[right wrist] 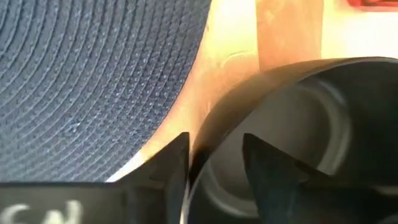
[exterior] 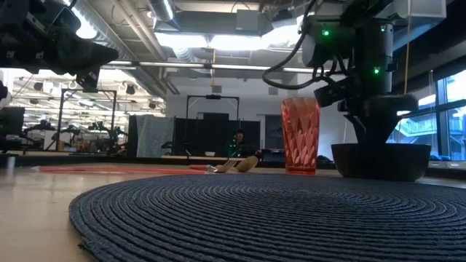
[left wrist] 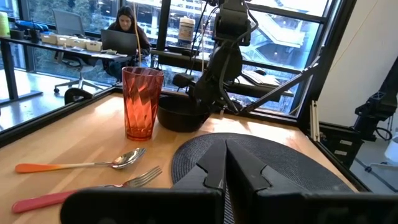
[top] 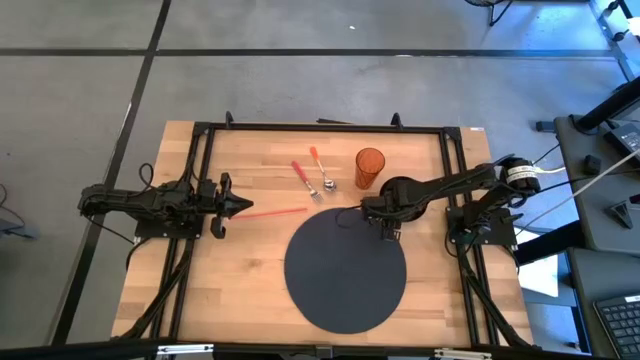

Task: Pick & Place Utensil
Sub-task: Put the black bowl on the black placemat

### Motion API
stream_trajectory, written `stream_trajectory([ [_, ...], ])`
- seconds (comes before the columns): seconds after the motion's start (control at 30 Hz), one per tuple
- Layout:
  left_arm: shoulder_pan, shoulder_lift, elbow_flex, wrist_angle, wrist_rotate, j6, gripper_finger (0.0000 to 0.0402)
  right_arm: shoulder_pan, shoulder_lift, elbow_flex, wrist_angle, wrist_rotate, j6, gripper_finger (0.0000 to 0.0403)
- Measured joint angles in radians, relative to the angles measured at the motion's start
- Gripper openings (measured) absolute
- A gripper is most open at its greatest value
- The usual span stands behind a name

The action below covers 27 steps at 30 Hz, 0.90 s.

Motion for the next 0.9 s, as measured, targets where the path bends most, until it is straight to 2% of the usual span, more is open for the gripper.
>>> stream_trajectory([
  [0.2, 0.000, 0.000, 0.000, 0.000, 0.000, 0.000, 0.0001, 0.000, -0.002, 0.000, -0.015, -0.003, -0.038, 0.0031],
  [0.27, 0.000, 0.000, 0.000, 0.000, 0.000, 0.000, 0.0001, 0.000, -0.002, 0.001, -0.031, -0.006, -0.052, 0.0011],
  [0.4, 0.000, 0.000, 0.000, 0.000, 0.000, 0.000, 0.0001, 0.000, -0.002, 0.017, -0.077, -0.010, -0.045, 0.0020],
  [0.67, 0.000, 0.000, 0.000, 0.000, 0.000, 0.000, 0.0001, 0.001, -0.004, 0.107, -0.233, -0.017, 0.005, 0.0012],
  [0.9, 0.000, 0.000, 0.000, 0.000, 0.001, -0.001, 0.0001, 0.053, -0.004, 0.286, -0.362, 0.035, 0.033, 0.0007],
])
